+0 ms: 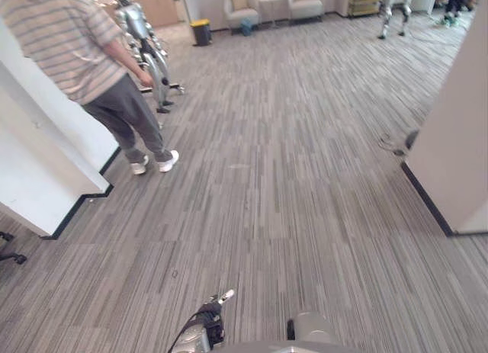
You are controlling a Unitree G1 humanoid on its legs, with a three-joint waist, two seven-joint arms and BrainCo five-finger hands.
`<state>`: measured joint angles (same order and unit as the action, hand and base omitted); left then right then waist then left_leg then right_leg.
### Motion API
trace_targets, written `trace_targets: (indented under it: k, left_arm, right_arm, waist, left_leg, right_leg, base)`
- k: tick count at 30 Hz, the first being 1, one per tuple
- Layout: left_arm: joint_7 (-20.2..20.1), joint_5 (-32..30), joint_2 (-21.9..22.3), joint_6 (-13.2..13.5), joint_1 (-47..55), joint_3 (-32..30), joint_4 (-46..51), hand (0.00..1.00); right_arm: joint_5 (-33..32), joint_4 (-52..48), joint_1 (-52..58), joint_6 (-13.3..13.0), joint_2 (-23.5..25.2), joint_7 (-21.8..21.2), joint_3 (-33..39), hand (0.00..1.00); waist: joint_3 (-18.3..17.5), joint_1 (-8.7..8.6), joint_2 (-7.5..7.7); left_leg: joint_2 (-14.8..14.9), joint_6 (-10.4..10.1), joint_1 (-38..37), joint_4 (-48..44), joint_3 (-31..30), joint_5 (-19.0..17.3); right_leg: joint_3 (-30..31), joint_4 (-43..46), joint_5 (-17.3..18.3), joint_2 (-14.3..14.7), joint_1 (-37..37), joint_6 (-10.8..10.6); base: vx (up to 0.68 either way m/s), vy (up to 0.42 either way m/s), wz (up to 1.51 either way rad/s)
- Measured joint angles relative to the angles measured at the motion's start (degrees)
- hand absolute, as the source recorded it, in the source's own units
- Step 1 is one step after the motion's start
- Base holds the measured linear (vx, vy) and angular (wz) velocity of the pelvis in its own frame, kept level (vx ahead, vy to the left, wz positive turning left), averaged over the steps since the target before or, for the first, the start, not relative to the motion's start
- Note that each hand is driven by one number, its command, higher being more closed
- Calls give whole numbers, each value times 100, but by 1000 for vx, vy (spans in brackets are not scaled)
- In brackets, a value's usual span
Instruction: Organize washtable
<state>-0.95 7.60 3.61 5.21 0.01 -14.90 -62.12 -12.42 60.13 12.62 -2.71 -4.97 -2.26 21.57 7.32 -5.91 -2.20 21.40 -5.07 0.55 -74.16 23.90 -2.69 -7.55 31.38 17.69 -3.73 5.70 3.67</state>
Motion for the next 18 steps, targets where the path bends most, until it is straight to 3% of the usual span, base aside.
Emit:
trace_targets:
  k: [2, 4, 5, 6, 7, 8, 9, 11, 12, 18]
  left_arm:
    - [41, 6, -17, 3, -15, -83, -21, 0]
    - [60, 16, -15, 10, -12, -29, -20, 0]
    - [95, 52, 6, 28, -1, 42, -21, 0]
    - [113, 68, 23, 35, 5, -13, -32, 0]
    - [140, 82, 48, 39, -3, -110, -30, 0]
    - [185, 104, 88, 51, 17, -132, -37, 0]
    - [179, 101, 68, 45, 39, -71, -97, 0]
    - [153, 90, 44, 36, -16, 45, -144, 0]
    - [37, -38, -407, 130, -30, 1044, -588, 0]
    - [25, -35, -413, 131, -33, 1048, -607, 0]
  right_arm:
    - [-19, 42, -219, -52, -63, 18, 198, 0]
    - [-56, 59, -351, -89, -77, 58, 388, 0]
    - [-84, 129, -499, -99, -105, 96, 634, 0]
    - [-160, 130, -647, -104, -129, 115, 737, 0]
    - [-183, 76, -660, -126, -127, 115, 702, 0]
    - [-182, -33, -620, -183, -133, 112, 510, 0]
    - [-181, -114, -506, -191, -143, 108, 335, 0]
    - [-181, -98, -401, -182, -85, 106, 288, 0]
    - [-154, 803, -218, -40, -226, -2, 528, 0]
    - [-155, 805, -219, -40, -218, -7, 540, 0]
  waist:
    - [-1, 13, 4]
    - [12, -5, 24]
    - [11, 7, 23]
    - [2, 19, -3]
    - [1, 28, -3]
    - [-14, 76, -29]
    - [-122, 36, -33]
    - [-159, -20, 20]
    - [-181, 6, 197]
    - [-186, -4, 196]
  left_leg:
    - [-26, 76, 326, 828, 383, -235]
    - [-146, 20, 286, 2550, 602, -543]
    - [-461, -45, 138, 4187, 461, -600]
    - [-785, 81, -100, 5725, 187, -349]
    - [-842, 126, -151, 6088, 154, -20]
    - [-850, 231, -174, 6202, 228, 763]
    - [-886, 216, -189, 6114, 383, 694]
    - [-1022, 199, -238, 6249, 410, 578]
    - [-1812, 41, -781, 7946, 82, 971]
    - [-1802, 42, -785, 7948, 94, 971]
  right_leg:
    - [-73, -598, -243, -60, -423, 33]
    - [14, -929, -303, -108, -777, 9]
    - [218, -915, -302, -157, -830, 9]
    - [462, -762, -279, -181, -766, -31]
    - [566, -689, -231, -190, -749, -113]
    - [772, -579, -56, -184, -758, -346]
    - [907, -502, 219, -192, -809, -509]
    - [931, -465, 231, -333, -793, -542]
    - [1122, -873, 181, -617, -690, -933]
    - [1128, -918, 155, -606, -704, -941]
  base:
    - [300, -146, 3]
    - [5, -139, -12]
    - [-143, -123, -56]
    - [-138, -77, -76]
    - [-21, 39, -102]
    - [182, 146, -97]
    - [256, 175, -73]
    - [191, 133, -7]
    - [53, 53, 6]
    - [0, 0, 0]
